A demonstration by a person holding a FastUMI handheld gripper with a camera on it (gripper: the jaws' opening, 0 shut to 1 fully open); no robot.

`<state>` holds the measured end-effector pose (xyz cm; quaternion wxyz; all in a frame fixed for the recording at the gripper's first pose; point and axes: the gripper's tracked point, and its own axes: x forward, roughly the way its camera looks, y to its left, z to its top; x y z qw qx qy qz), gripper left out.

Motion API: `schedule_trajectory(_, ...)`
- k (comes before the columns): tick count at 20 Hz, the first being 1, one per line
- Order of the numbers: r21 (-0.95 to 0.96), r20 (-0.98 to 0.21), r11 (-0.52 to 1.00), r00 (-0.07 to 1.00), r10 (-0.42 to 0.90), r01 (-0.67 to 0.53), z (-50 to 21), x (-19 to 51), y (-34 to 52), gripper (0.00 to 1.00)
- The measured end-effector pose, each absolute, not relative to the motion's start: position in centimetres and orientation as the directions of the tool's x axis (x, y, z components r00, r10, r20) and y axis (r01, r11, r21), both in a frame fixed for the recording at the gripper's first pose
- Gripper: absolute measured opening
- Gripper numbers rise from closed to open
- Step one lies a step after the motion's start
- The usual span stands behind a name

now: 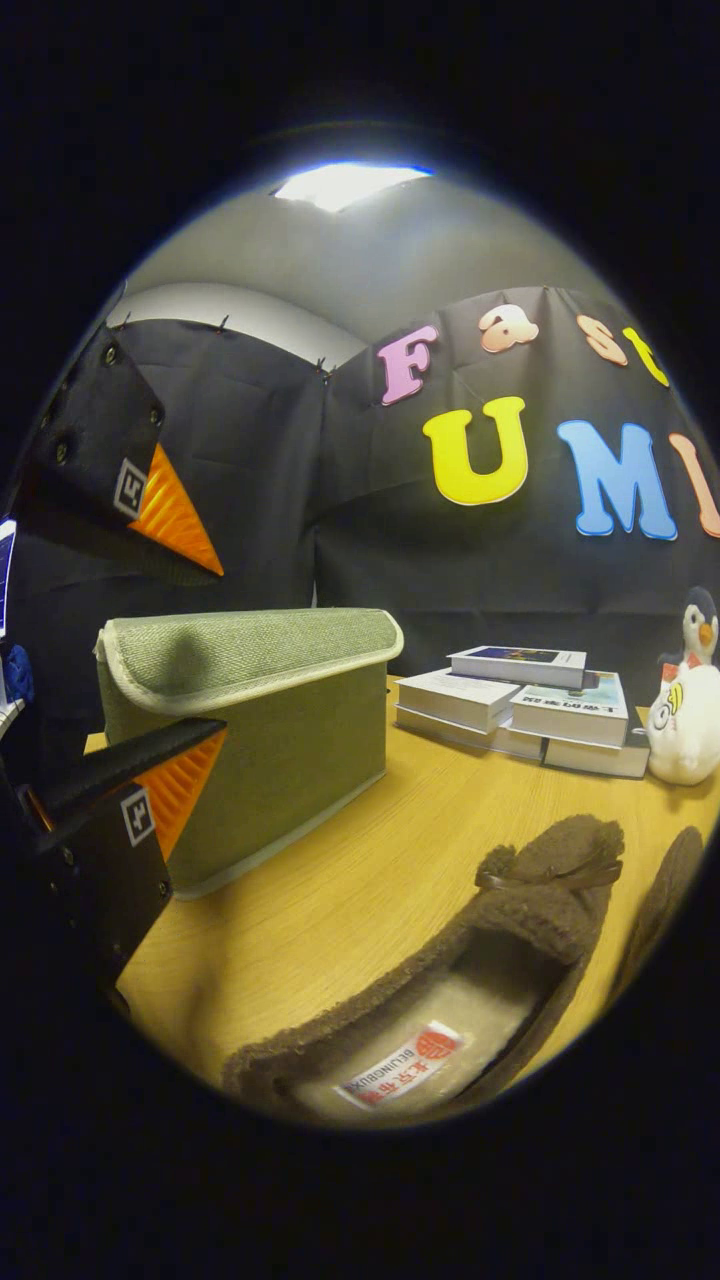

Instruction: Open the storage box then place both shoes into the box .Put the left shoe in first, then the right shoe, with the right side of both shoes facing outward in a uniform manner.

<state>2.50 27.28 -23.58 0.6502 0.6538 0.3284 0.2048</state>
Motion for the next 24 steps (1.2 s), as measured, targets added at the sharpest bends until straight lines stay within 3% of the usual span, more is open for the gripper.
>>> schedule_trajectory(6, 0.981, -0.144, 0.026, 0.642, 0.753, 0.19, -24.1, 1.8, 28.1, 0.8)
schedule_trajectory(8, 0.977, -0.141, -0.005, 0.66, 0.738, 0.215, -24.3, 2.7, 28.0, 0.33)
schedule_trajectory(12, 0.986, -0.086, -0.03, 0.657, 0.749, 0.164, -23.7, 2.3, 26.5, 0.33)
schedule_trajectory(13, 0.986, -0.105, -0.01, 0.675, 0.73, 0.165, -23.8, 3.6, 28.3, 0.04)
schedule_trajectory(24, 0.966, -0.171, 0.252, 0.612, 0.772, -0.048, -15.7, 2.4, 28.7, 0.01)
